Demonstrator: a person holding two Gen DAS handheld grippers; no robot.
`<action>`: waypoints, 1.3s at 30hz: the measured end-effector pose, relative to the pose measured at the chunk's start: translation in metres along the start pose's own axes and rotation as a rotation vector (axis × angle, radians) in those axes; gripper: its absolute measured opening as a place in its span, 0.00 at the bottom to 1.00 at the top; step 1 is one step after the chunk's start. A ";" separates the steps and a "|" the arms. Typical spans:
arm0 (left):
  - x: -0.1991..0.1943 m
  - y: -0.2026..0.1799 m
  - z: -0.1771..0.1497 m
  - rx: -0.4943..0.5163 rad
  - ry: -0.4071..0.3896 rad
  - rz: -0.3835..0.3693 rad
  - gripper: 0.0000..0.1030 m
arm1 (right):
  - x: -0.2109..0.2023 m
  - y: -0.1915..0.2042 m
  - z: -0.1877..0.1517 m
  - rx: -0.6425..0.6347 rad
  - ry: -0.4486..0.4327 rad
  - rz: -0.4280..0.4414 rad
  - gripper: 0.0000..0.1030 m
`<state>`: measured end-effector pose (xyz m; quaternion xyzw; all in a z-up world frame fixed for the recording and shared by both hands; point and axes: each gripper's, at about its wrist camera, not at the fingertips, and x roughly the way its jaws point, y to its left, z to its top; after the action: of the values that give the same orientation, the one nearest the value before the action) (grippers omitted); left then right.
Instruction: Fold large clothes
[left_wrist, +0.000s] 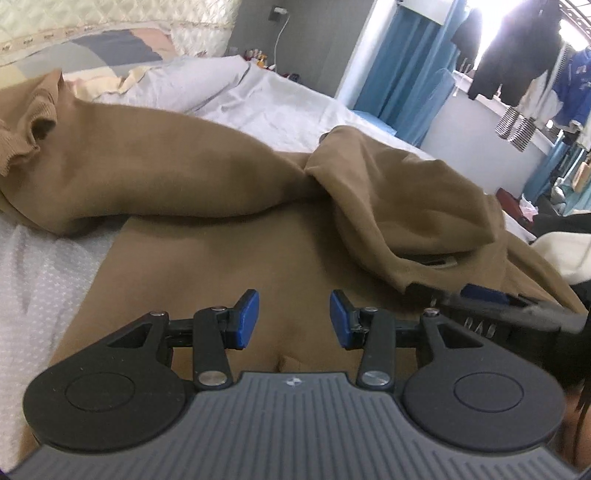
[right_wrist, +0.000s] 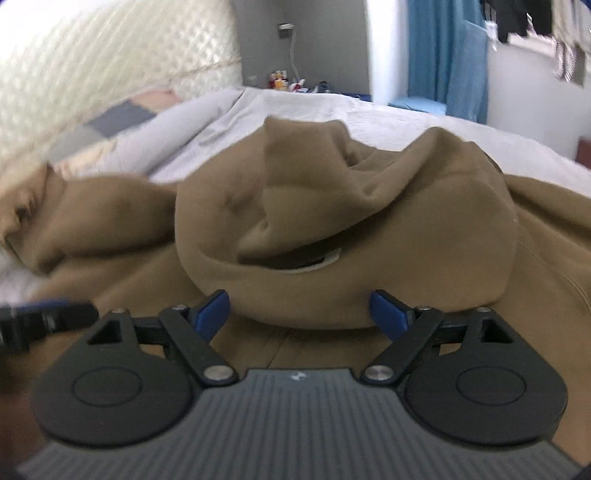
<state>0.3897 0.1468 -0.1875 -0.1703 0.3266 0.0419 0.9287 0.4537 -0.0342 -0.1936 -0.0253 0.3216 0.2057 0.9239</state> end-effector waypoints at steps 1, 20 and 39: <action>0.004 0.000 0.000 -0.002 0.003 0.002 0.47 | 0.005 0.001 -0.003 -0.017 0.006 -0.005 0.84; 0.009 0.004 -0.003 -0.014 -0.013 -0.002 0.47 | 0.040 0.001 0.010 -0.029 0.022 -0.069 0.49; 0.031 0.014 0.004 -0.067 -0.032 -0.007 0.47 | 0.092 -0.082 0.277 -0.062 -0.239 -0.290 0.14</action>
<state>0.4143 0.1602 -0.2079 -0.2018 0.3097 0.0520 0.9277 0.7130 -0.0262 -0.0370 -0.0756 0.1961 0.0816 0.9743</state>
